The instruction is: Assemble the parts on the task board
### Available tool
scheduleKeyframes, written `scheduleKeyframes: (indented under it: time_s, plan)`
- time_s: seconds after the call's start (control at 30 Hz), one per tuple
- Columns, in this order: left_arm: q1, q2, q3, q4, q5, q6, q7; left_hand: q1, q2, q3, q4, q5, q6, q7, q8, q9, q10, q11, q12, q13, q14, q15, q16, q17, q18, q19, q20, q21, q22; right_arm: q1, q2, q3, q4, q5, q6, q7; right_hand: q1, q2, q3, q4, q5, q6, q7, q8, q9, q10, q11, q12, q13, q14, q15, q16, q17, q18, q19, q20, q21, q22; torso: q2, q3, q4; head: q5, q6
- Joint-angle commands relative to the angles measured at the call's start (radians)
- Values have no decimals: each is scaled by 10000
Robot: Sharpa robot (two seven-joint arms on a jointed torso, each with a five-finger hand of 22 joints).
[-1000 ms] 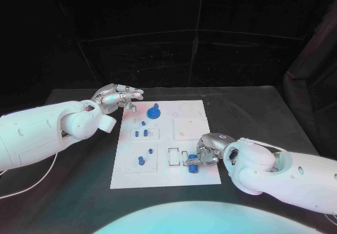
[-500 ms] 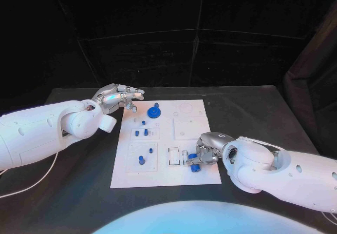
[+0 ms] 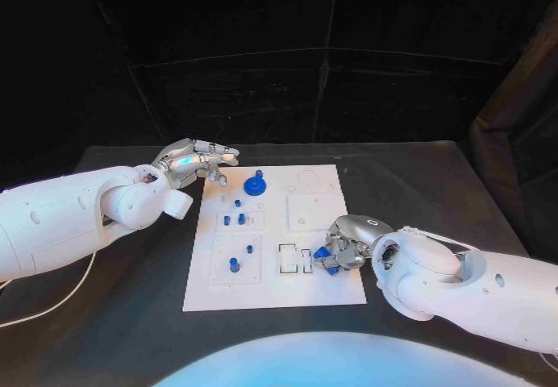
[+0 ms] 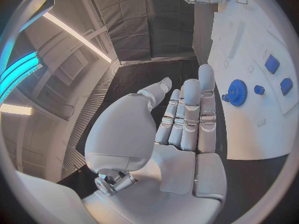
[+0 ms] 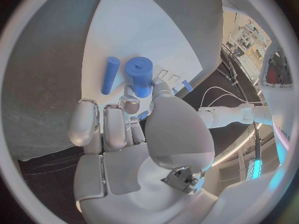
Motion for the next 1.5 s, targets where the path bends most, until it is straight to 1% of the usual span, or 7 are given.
scheduleKeyframes:
  time_s: [0.03,0.33,0.57,0.77,1.07,1.17,1.5]
  plan:
    - [13,12,5,12,-37,160,-10,18,-21,-11,-41,69,-89,2,44,-12,-71,-5,26,-15,-74,-8,-49,-8,122,33,34,-42,-16,9,-16,5,51,671,-745,197,102,18,47,9,90,-22,-11,-81,10,-68,28,-44,-12,377,-23,-61,-8,-152,-71,16,-40,-17,-3,-6,2,-12,10]
    - [13,17,5,4,-42,175,-37,18,-21,-11,-41,69,-89,2,44,-12,-71,-5,26,-15,-74,-8,-49,-8,122,33,34,-42,-16,12,-107,7,179,1417,-1266,370,-86,95,93,246,458,116,-27,-184,-38,16,20,10,56,432,-23,104,227,-186,31,25,49,184,-10,-11,-3,0,7]
    - [13,39,4,0,-43,209,-66,18,-21,-11,-41,69,-89,2,44,-12,-71,-5,26,-15,-74,-8,-49,-8,122,33,34,-42,-16,20,-211,16,499,1905,-2146,730,-160,80,99,367,595,271,-72,-235,-63,186,-16,234,273,483,-50,272,450,-224,143,5,155,406,-1,-18,9,-3,14]
    - [13,53,4,5,-36,244,-96,18,-21,-11,-41,69,-89,2,44,-12,-71,-5,26,-15,-74,-8,-49,-8,122,33,34,-42,-16,25,-19,21,554,2500,-2340,831,-182,85,109,418,657,330,-87,-259,-74,212,-28,244,287,491,-62,299,483,-229,161,-6,174,435,2,-15,20,23,-1]
    - [14,68,5,41,-122,269,-107,18,-21,-11,-41,69,-89,2,44,-12,-71,-5,26,-15,-74,-8,-49,-8,122,33,34,-42,-16,31,547,25,136,2767,-1763,435,-401,29,0,643,870,444,-93,-344,-98,225,-33,195,272,477,-69,280,459,-221,146,-21,167,396,-2,-39,46,83,-20]
    - [15,72,5,47,-130,258,-97,18,-21,-11,-41,69,-89,2,44,-12,-71,-5,26,-15,-74,-8,-49,-8,122,33,34,-42,-16,31,746,25,19,2779,-1551,302,-420,33,-13,666,883,461,-96,-350,-99,240,-34,217,295,479,-70,293,478,-225,154,-22,175,417,3,-24,24,117,-18]
    - [18,68,5,76,-137,232,-80,18,-21,-11,-41,69,-89,2,44,-12,-71,-5,26,-15,-74,-8,-49,-8,122,33,34,-42,-16,32,1090,26,-189,2154,-986,-496,-804,152,-310,877,191,764,-175,-414,-82,492,-95,504,624,487,-116,361,584,-227,174,-60,192,445,-10,-6,-10,192,-41]
